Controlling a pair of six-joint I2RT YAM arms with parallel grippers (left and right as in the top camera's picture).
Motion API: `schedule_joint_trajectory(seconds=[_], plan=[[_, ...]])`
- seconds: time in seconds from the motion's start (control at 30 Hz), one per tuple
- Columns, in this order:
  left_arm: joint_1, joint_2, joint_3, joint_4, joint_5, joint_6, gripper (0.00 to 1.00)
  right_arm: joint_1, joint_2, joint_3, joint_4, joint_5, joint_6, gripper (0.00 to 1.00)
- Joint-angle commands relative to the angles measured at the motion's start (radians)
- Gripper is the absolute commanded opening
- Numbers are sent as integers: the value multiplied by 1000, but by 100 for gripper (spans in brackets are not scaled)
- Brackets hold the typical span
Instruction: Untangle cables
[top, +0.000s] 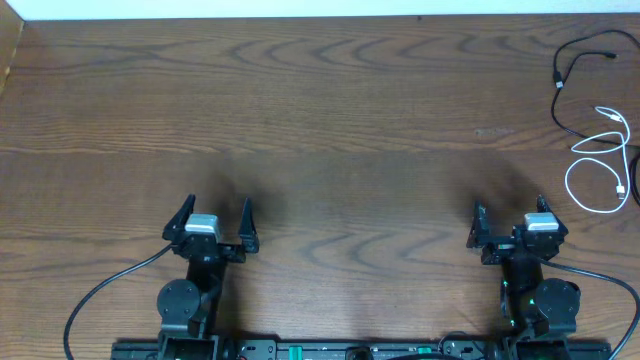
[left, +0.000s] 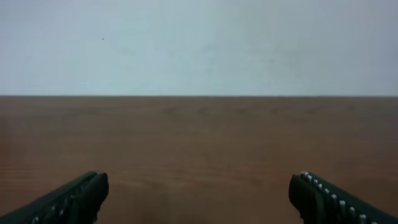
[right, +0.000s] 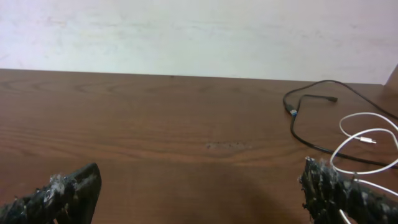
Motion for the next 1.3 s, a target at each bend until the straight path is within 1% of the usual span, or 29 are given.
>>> schedule_joint_trajectory(seconds=[0.0,0.13,1.27], plan=[[5,-32,-3,-43,-31,43,98,-6,-3,-2,-3,11,-4,99],[4,-32,-3,-144,-31,40,98,-6,-3,-2,-3,11,-4,99],[4,-27,-3,-139,-31,34,98,-6,-3,-2,-3,11,-4,99]])
